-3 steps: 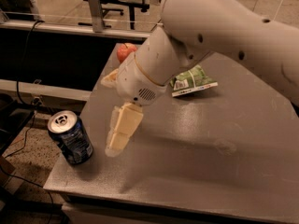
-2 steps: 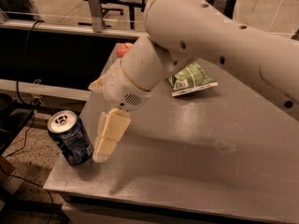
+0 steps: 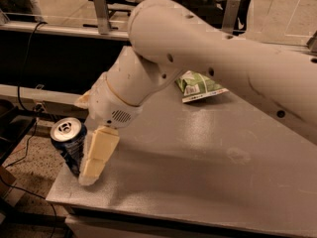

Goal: Pick pepsi can

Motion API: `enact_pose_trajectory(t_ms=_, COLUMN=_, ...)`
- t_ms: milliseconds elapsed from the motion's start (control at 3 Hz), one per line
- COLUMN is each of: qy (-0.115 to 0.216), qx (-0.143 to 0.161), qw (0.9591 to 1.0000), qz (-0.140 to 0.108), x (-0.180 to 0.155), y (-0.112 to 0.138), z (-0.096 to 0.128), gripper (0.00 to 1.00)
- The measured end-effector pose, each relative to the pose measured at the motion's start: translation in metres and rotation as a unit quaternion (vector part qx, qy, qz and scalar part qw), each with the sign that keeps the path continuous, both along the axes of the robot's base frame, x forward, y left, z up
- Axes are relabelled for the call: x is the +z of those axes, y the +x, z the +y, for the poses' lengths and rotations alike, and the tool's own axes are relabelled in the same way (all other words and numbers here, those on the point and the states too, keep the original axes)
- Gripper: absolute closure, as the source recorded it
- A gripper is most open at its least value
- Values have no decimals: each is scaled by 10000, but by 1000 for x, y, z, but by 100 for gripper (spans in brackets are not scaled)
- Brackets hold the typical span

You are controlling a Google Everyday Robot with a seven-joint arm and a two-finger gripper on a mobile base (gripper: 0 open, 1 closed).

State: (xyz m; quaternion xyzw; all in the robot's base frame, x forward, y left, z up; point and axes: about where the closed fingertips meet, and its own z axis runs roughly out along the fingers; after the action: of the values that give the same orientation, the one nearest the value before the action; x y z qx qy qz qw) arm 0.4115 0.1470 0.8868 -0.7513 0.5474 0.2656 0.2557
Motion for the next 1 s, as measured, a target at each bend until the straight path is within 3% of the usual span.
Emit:
enact_pose_trajectory(t_ms=333, qy=4, qx=86, qw=10000, qz=15, x=-1, y=-6, z=12, gripper=0)
enact_pose_trajectory(t_ms=667, qy=26, qx=113, qw=9999, qz=53, x=-1, y=-8, z=19, gripper=16)
enact_pose_trajectory(t_ms=1000, qy=84, qx=65, qw=9999, qz=121, x=2, y=-1, z=18, gripper=40)
